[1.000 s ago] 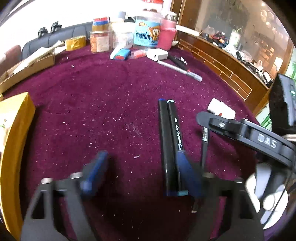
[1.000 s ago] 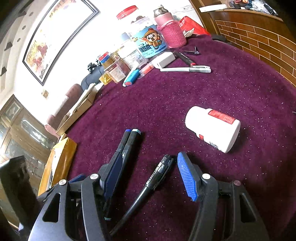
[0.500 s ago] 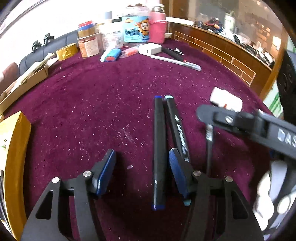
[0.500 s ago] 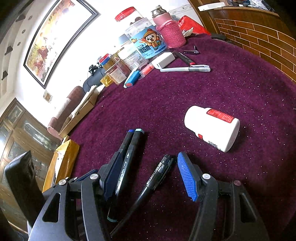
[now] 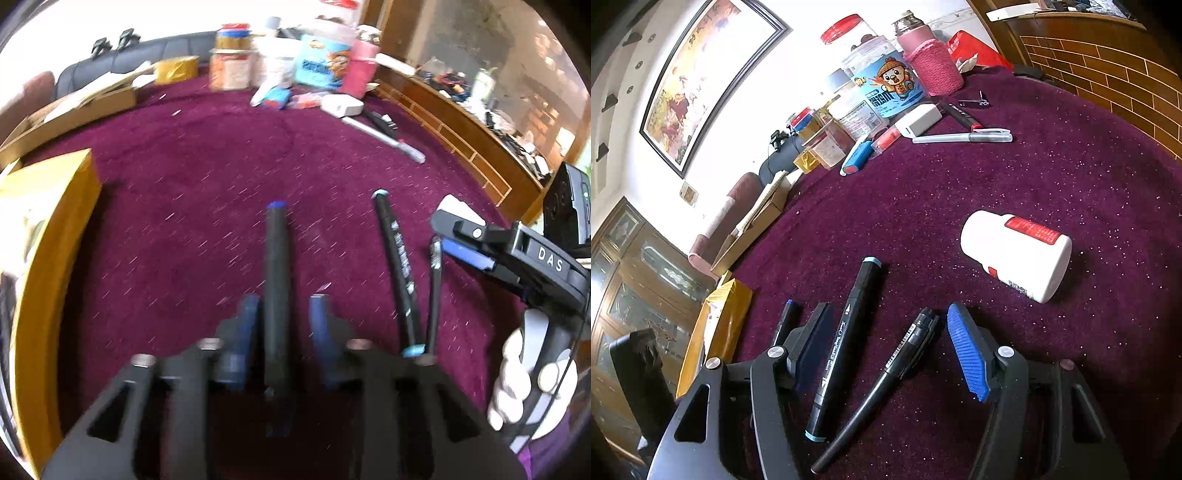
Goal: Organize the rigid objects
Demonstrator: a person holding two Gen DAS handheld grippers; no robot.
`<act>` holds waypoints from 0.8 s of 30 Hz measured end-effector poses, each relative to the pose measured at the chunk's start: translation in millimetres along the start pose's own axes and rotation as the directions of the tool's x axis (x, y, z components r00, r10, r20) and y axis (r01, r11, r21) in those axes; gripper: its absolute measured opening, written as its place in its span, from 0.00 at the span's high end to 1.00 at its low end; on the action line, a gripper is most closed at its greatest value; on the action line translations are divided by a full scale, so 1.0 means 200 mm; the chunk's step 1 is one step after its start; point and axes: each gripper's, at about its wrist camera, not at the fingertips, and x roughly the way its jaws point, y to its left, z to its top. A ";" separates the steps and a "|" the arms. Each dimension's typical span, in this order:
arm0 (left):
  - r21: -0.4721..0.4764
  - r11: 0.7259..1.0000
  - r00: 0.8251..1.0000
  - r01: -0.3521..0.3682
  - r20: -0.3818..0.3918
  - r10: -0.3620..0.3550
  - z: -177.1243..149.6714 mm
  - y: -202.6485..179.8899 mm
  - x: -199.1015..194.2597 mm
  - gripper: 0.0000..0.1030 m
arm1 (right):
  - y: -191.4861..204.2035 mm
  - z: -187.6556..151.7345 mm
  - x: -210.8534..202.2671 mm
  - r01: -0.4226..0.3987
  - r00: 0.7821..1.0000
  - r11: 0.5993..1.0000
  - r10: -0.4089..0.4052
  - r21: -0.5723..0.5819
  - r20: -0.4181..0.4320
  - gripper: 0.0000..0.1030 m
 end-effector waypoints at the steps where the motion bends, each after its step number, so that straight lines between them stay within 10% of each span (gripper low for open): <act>1: 0.018 1.000 1.000 0.000 0.002 0.000 0.00 -0.02 0.00 0.52 | 0.00 0.00 0.00 -0.001 1.000 1.000 0.001 0.002 0.000 0.42; 4: 0.007 0.997 0.997 0.075 -0.002 -0.075 -0.01 -0.01 -0.02 0.87 | 0.00 0.00 0.00 -0.003 1.000 1.000 0.003 0.004 0.001 0.43; 17: -0.168 0.934 0.934 0.315 0.228 -0.274 -0.23 0.30 -0.53 0.87 | 0.18 0.00 -0.16 0.120 0.992 0.989 -0.116 -0.084 0.051 0.44; 24: -0.235 0.918 0.918 0.320 0.315 -0.240 -0.30 0.52 -0.72 0.87 | 0.42 -0.07 0.12 0.262 0.951 0.913 -0.299 -0.312 -0.076 0.45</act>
